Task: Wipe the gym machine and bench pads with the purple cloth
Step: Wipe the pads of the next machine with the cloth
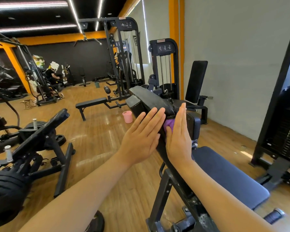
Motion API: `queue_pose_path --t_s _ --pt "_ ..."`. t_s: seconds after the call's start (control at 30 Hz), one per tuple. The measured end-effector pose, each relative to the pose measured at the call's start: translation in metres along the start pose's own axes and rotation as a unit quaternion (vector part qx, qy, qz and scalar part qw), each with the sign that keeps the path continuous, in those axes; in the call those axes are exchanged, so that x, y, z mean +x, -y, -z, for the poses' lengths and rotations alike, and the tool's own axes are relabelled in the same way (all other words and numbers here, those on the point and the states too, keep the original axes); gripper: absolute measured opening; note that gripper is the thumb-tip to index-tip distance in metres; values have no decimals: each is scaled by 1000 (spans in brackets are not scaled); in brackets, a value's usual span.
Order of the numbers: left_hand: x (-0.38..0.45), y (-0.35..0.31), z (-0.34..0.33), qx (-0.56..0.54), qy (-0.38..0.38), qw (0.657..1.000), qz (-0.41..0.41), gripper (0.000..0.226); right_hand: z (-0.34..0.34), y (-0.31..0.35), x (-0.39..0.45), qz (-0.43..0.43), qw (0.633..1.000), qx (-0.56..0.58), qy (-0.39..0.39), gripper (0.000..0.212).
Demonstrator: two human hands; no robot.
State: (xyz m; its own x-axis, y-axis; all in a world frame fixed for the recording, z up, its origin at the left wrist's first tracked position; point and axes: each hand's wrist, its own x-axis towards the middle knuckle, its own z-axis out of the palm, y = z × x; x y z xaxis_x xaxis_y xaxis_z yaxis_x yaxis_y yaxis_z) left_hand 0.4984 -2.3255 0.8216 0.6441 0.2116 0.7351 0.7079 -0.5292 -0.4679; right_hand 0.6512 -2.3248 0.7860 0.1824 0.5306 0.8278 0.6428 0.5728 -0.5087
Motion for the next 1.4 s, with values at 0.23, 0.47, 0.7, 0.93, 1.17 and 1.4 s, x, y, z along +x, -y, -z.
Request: queue_pose_path --t_s 0.23,0.47,0.7,0.93,1.17,1.4 --pt "0 -1 -5 -8 -8 1000 -8 57 -5 -34 -46 -59 997 -56 3 68" --pt "0 -2 -20 -20 -32 999 -8 59 -17 -14 -8 29 998 3 -62 55" --pt "-1 -7 -31 52 -57 997 -3 62 -15 -53 -57 27 989 -138 -38 49" --pt "0 -12 -31 75 -63 993 -63 56 -8 -56 -52 114 974 -175 -93 46" --pt "5 -22 -47 60 -101 992 -47 54 -5 -70 -49 168 977 -97 -84 52" --pt "8 -19 -60 95 -154 982 -60 52 -16 -80 -50 244 955 -66 -153 49"
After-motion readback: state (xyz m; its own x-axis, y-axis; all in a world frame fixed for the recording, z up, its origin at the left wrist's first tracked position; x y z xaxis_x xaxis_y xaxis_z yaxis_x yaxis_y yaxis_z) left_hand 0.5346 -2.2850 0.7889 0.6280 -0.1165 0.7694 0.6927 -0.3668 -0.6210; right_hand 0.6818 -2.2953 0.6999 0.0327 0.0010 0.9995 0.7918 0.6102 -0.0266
